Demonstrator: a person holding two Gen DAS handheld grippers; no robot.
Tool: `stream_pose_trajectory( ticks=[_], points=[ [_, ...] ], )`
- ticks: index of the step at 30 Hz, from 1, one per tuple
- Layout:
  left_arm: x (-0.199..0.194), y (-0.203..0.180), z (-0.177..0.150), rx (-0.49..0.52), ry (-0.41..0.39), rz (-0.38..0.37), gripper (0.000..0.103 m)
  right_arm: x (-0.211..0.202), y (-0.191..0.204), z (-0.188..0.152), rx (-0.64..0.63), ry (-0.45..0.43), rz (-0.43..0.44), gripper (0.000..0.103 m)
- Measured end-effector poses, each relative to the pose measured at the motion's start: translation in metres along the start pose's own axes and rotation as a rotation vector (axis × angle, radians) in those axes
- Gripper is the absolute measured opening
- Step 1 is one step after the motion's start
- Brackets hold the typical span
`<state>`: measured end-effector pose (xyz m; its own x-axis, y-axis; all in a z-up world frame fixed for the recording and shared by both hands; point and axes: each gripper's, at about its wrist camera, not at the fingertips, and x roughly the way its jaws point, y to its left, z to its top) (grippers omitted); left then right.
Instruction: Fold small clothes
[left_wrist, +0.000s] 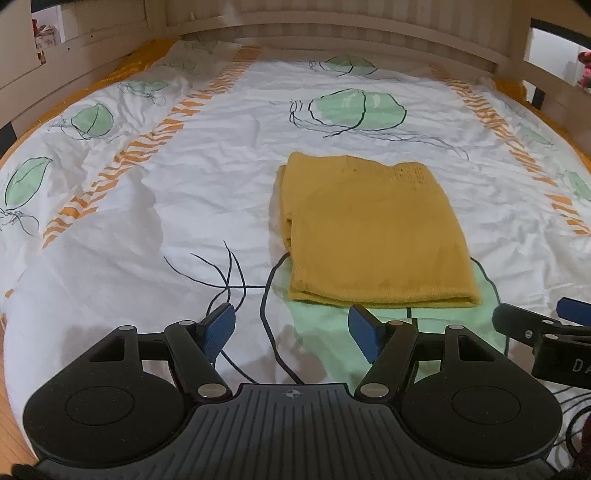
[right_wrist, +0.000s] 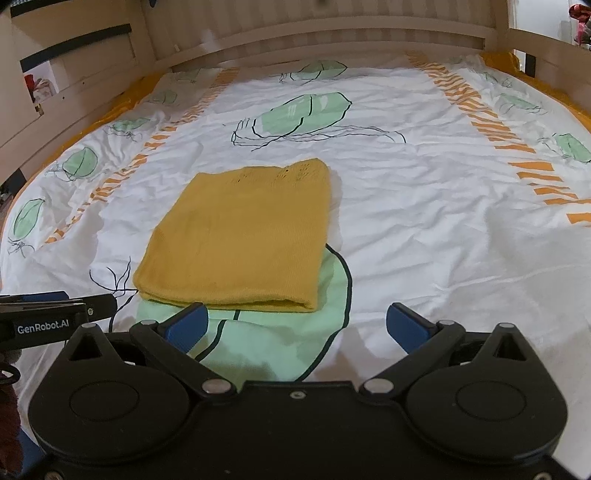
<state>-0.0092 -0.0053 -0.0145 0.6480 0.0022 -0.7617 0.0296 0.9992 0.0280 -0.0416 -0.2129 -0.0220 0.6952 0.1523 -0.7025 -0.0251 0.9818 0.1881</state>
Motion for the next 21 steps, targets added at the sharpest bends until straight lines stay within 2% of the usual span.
stream_pose_trajectory(
  ticks=[21],
  points=[
    [0.0053,-0.0017,-0.0012,-0.012,0.024,-0.012,0.066,0.0065,0.0041,-0.0004,0.005,0.027,0.015,0.102]
  ],
)
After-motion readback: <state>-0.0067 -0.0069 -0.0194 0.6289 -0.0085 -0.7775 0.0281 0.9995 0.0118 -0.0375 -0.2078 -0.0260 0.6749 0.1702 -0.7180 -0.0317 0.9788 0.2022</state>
